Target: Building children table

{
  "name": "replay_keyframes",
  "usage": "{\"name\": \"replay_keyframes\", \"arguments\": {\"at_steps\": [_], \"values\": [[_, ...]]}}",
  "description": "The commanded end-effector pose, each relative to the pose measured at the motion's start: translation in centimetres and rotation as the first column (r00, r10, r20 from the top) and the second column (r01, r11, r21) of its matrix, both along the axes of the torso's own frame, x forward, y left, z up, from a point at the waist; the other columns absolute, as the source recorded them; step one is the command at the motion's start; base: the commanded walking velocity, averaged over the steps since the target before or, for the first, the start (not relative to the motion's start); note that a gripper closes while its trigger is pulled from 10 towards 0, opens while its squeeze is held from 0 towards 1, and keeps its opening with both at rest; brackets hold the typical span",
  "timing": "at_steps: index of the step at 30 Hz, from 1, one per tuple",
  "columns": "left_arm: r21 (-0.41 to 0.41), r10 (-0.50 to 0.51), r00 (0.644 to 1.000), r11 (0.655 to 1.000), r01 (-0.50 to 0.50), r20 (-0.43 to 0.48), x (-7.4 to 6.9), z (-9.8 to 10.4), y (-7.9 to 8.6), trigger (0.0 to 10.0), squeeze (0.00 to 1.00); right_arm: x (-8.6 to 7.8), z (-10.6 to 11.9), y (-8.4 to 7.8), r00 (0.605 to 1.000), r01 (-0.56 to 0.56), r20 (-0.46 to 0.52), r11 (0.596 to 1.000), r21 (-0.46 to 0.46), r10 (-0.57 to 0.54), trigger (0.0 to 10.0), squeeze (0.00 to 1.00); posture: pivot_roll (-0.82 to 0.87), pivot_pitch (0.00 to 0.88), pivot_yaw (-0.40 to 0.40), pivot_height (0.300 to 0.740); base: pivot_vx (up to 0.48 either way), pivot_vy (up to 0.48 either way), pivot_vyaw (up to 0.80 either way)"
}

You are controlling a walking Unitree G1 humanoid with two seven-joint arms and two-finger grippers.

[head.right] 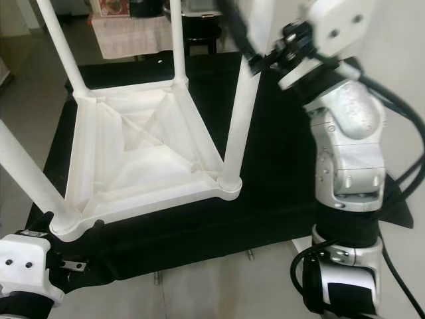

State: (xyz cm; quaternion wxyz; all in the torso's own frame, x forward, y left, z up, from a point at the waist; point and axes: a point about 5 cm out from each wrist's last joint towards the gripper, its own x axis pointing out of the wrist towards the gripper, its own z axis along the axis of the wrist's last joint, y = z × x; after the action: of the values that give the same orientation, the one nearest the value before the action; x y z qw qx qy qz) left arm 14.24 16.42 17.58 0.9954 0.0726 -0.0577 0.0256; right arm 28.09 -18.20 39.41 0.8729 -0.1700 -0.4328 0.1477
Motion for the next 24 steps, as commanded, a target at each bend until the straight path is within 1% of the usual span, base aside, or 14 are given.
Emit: {"name": "replay_keyframes", "arguments": {"at_steps": [1, 7, 8, 12, 13, 14, 16, 17, 18, 20, 21, 22, 23, 24], "values": [[0.014, 0.016, 1.0, 1.0, -0.016, -0.009, -0.2, -0.3, 0.2, 10.0, 1.0, 0.0, 0.6, -0.2, 1.0, 0.016, 0.025, 0.999, 0.034, -0.016, 10.0, 0.0, -0.09, 0.086, -0.023, 0.74, 0.0, 0.0, 0.0], [0.017, 0.021, 1.0, 1.0, -0.021, -0.008, -0.3, -0.4, 0.3, 10.0, 1.0, 0.3, 0.2, 0.0, 1.0, 0.011, -0.001, 0.999, 0.033, -0.011, 10.0, 0.0, -0.09, 0.086, -0.023, 0.74, 0.0, 0.0, 0.0], [0.022, 0.029, 1.0, 0.999, -0.029, -0.003, -0.2, -0.3, 0.4, 10.0, 1.0, 1.3, -1.2, 0.3, 0.996, 0.02, -0.089, 1.0, 0.008, -0.019, 10.0, 0.0, -0.09, 0.085, -0.029, 0.74, 0.0, 0.0, 0.0], [0.022, 0.029, 1.0, 0.999, -0.029, -0.003, -0.2, -0.3, 0.4, 10.0, 1.0, 1.3, -1.2, 0.3, 0.996, 0.02, -0.089, 1.0, 0.008, -0.019, 10.0, 0.0, -0.09, 0.085, -0.029, 0.74, 0.0, 0.0, 0.0], [0.024, 0.039, 0.999, 0.999, -0.039, 0.002, -0.2, -0.3, 0.5, 10.0, 1.0, 2.2, -3.0, 0.9, 0.979, -0.013, -0.204, 1.0, 0.009, 0.015, 10.0, 0.0, -0.08, 0.087, -0.035, 0.74, 0.0, 0.0, 0.0], [0.026, 0.054, 0.999, 0.998, -0.054, 0.003, -0.3, -0.4, 0.7, 10.0, 1.0, 3.1, -4.9, 1.3, 0.943, -0.051, -0.327, 0.998, 0.044, 0.062, 10.0, 0.0, -0.08, 0.09, -0.041, 0.74, 0.0, 0.0, 0.0], [0.026, 0.054, 0.999, 0.998, -0.054, 0.003, -0.3, -0.4, 0.7, 10.0, 1.0, 3.1, -4.9, 1.3, 0.943, -0.051, -0.327, 0.998, 0.044, 0.062, 10.0, 0.0, -0.08, 0.09, -0.041, 0.74, 0.0, 0.0, 0.0], [0.026, 0.064, 0.998, 0.998, -0.064, 0.002, -0.4, -0.4, 0.8, 10.0, 1.0, 3.5, -6.0, 1.7, 0.911, -0.074, -0.4, 0.994, 0.074, 0.098, 10.0, 0.0, -0.08, 0.09, -0.041, 0.74, 0.0, 0.0, 0.0], [0.026, 0.064, 0.998, 0.998, -0.064, 0.002, -0.4, -0.4, 0.8, 10.0, 1.0, 3.5, -6.0, 1.7, 0.911, -0.074, -0.4, 0.994, 0.074, 0.098, 10.0, 0.0, -0.08, 0.09, -0.041, 0.74, 0.0, 0.0, 0.0], [0.036, 0.11, 0.994, 0.993, -0.11, 0.003, -0.5, -0.6, 1.4, 10.0, 1.0, 4.0, -7.0, 1.8, 0.878, -0.073, -0.464, 0.992, 0.103, 0.113, 10.0, 0.0, -0.08, 0.091, -0.049, 0.74, 0.0, 0.0, 0.0], [0.036, 0.11, 0.994, 0.993, -0.11, 0.003, -0.5, -0.6, 1.4, 10.0, 1.0, 4.0, -7.0, 1.8, 0.878, -0.073, -0.464, 0.992, 0.103, 0.113, 10.0, 0.0, -0.08, 0.091, -0.049, 0.74, 0.0, 0.0, 0.0], [0.03, 0.142, 0.99, 0.989, -0.142, 0.001, -0.5, -0.8, 1.8, 10.0, 1.0, 4.2, -7.4, 1.9, 0.863, -0.067, -0.492, 0.992, 0.105, 0.11, 10.0, 0.0, -0.08, 0.092, -0.052, 0.74, 0.0, 0.0, 0.0], [0.03, 0.142, 0.99, 0.989, -0.142, 0.001, -0.5, -0.8, 1.8, 10.0, 1.0, 4.2, -7.4, 1.9, 0.863, -0.067, -0.492, 0.992, 0.105, 0.11, 10.0, 0.0, -0.08, 0.092, -0.052, 0.74, 0.0, 0.0, 0.0], [0.025, 0.172, 0.985, 0.985, -0.172, -0.003, -0.4, -1.0, 2.3, 10.0, 1.0, 4.4, -7.7, 1.9, 0.854, -0.059, -0.509, 0.992, 0.109, 0.107, 10.0, 0.0, -0.08, 0.091, -0.054, 0.74, 0.0, 0.0, 0.0]]}}
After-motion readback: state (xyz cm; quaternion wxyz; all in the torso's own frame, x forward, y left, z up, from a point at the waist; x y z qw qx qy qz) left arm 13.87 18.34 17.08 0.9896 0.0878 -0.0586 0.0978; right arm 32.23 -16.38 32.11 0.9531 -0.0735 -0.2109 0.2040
